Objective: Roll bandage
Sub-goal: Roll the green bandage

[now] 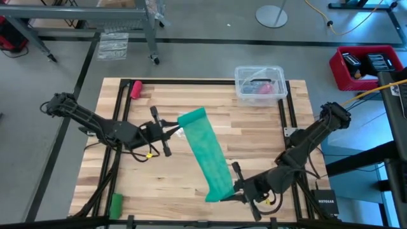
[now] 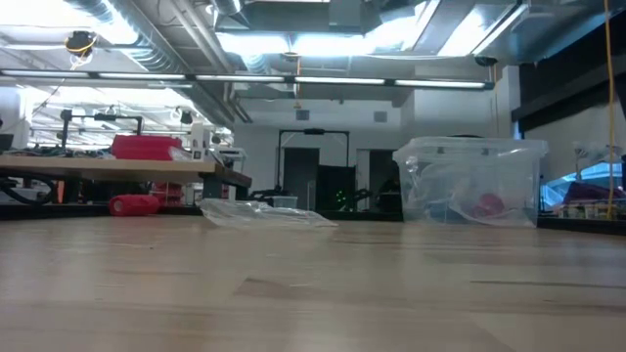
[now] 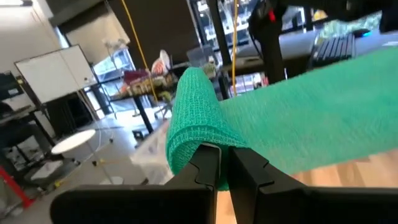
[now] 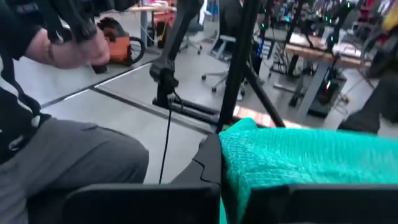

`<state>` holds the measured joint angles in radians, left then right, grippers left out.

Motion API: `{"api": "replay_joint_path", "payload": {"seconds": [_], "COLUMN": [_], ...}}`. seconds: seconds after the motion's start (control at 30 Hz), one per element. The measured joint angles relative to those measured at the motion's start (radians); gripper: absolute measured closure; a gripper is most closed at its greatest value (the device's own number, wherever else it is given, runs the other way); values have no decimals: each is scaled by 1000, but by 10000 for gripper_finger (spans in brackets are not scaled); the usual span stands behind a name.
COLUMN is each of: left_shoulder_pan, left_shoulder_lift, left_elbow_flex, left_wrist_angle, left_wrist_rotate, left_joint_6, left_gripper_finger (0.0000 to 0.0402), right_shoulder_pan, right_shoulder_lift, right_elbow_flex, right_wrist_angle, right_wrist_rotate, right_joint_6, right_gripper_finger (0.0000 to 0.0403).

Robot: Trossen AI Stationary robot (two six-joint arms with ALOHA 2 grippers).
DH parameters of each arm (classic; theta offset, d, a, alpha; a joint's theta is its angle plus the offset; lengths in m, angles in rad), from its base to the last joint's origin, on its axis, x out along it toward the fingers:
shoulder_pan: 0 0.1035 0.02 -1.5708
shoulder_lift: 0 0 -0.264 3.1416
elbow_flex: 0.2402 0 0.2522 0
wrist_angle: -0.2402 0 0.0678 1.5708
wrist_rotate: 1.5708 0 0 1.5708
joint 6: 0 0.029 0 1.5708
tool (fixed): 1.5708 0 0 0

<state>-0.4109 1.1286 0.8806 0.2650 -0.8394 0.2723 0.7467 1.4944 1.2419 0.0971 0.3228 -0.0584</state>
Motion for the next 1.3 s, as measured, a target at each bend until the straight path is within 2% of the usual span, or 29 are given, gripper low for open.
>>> {"api": "replay_joint_path", "payload": {"seconds": [0.5,0.73,0.97,1.3], "left_shoulder_pan": [-2,-42,-118,-211], "left_shoulder_lift": [170,262,329,374], "left_elbow_flex": [0,0,0,0], "left_wrist_angle": [-21,-18,36,122], "left_wrist_rotate": [-2,57,75,134], "left_joint_6": [-94,-159,-187,-218], "left_gripper_finger": [389,389,389,389], "right_shoulder_pan": [-1,-34,-145,-398], "right_shoulder_lift": [0,0,0,0], "right_elbow_flex": [140,246,344,377], "right_wrist_angle": [0,-31,-144,-216], "right_wrist_rotate": [-10,75,133,136], "right_joint_6": [-127,-260,-270,-260], "right_gripper_finger": [401,402,399,397]}}
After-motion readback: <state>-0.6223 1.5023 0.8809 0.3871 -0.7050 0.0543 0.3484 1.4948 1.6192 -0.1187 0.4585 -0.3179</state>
